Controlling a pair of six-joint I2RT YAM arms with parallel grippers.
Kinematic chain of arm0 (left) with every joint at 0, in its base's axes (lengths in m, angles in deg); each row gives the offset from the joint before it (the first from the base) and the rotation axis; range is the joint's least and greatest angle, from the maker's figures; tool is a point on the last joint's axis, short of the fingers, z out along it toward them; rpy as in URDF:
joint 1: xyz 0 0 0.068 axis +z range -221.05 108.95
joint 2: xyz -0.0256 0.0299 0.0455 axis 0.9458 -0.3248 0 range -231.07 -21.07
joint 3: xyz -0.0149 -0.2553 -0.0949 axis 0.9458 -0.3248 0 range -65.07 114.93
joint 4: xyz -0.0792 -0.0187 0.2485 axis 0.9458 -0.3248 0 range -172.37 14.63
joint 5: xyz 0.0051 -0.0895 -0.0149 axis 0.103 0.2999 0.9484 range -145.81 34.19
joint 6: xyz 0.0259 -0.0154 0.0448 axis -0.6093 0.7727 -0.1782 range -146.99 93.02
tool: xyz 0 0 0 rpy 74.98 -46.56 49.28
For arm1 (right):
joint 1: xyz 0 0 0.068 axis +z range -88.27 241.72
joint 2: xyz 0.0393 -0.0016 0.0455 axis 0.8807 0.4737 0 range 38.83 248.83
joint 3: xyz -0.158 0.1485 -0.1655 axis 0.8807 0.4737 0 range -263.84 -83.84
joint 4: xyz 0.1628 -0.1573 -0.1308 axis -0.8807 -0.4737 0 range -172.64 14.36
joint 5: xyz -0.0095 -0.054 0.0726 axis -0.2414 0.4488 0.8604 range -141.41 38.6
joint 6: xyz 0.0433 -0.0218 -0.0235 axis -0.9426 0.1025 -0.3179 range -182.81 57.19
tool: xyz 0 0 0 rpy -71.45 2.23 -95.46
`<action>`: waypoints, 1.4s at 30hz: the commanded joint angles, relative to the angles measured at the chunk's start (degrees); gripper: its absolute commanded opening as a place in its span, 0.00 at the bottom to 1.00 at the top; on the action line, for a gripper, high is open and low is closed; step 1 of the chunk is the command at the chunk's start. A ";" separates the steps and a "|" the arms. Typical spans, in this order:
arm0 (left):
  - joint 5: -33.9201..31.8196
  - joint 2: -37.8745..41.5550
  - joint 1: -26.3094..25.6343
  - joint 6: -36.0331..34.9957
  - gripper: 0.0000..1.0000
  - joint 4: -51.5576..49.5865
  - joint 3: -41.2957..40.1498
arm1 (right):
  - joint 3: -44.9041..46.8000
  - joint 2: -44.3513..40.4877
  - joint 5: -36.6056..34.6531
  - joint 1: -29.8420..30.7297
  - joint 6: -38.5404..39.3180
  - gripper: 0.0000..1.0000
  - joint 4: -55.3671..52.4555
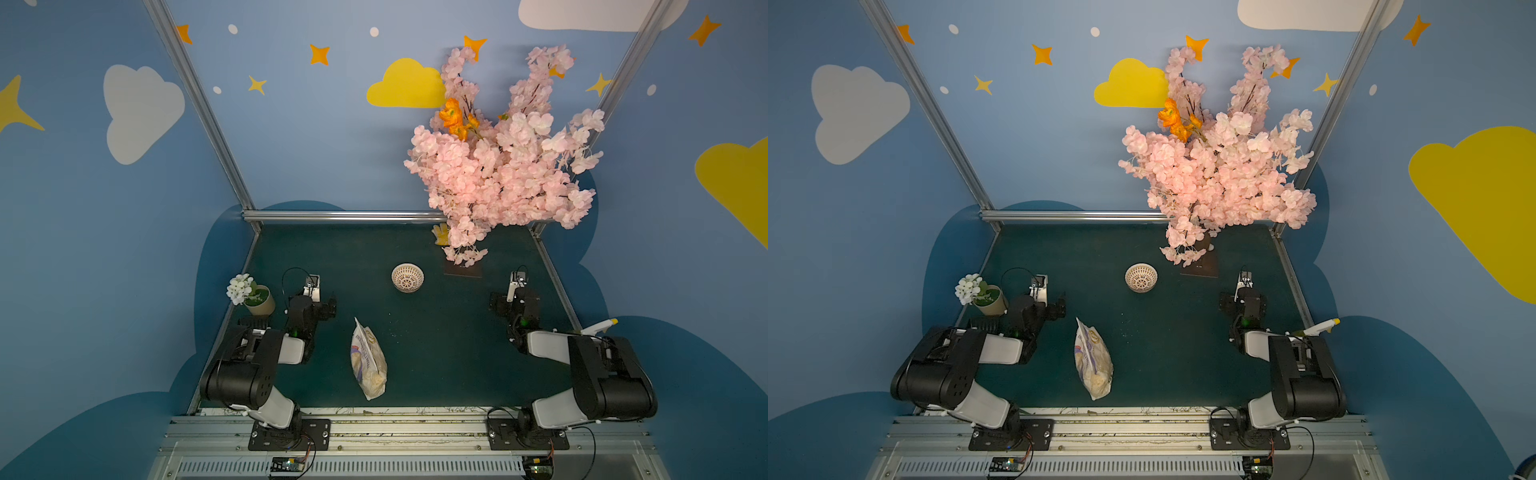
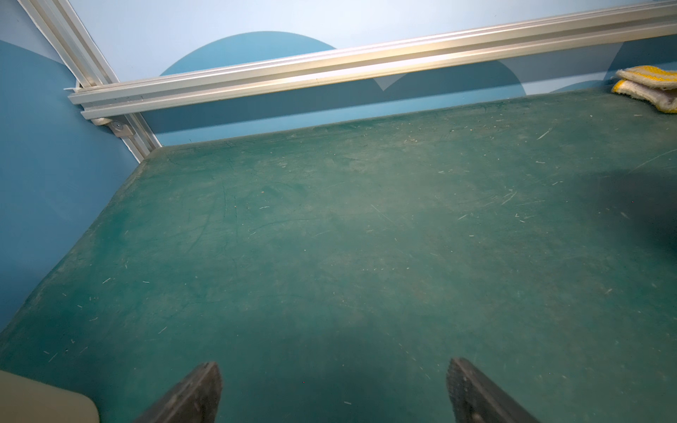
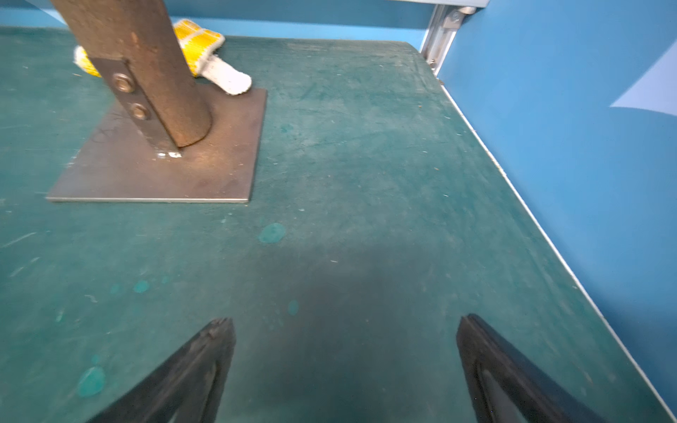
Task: Pour the oats into the breakfast bowl
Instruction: Pick up the bowl from the center of the board.
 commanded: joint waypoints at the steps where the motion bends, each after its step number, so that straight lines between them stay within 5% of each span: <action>1: -1.62 4.37 -1.72 -2.22 1.00 1.15 -0.86 | -1.66 -5.71 -4.71 2.08 -1.19 0.98 -2.92; 6: -7.08 17.68 -4.27 -0.35 1.00 -15.96 2.87 | -22.21 -13.86 0.19 1.05 -10.01 0.98 -44.27; 9: -4.57 24.97 -3.32 12.78 1.00 -26.40 6.64 | -28.19 -14.04 -3.06 0.15 -23.47 0.98 -54.50; 13: 2.36 35.95 -0.24 30.64 1.00 -47.35 11.93 | -31.24 -18.49 8.14 -4.91 -24.64 0.98 -67.09; 19: 21.81 44.71 6.64 32.11 1.00 -61.69 19.08 | -25.25 -30.88 8.30 -8.72 -33.18 0.98 -67.87; 24: 24.64 40.69 6.99 30.84 1.00 -73.34 23.33 | -23.88 -34.31 16.37 -7.91 -34.95 0.98 -73.78; 31: 27.42 34.60 7.27 28.41 1.00 -83.30 29.92 | -16.16 -34.80 13.05 9.93 -49.79 0.98 -65.51; 36: 26.70 37.82 7.35 29.54 1.00 -81.68 26.89 | -12.76 -26.39 3.11 25.91 -62.00 0.98 -53.06; 42: 26.19 40.86 7.32 28.85 0.99 -80.25 24.19 | -24.57 -4.67 6.53 31.23 -67.77 0.96 -49.72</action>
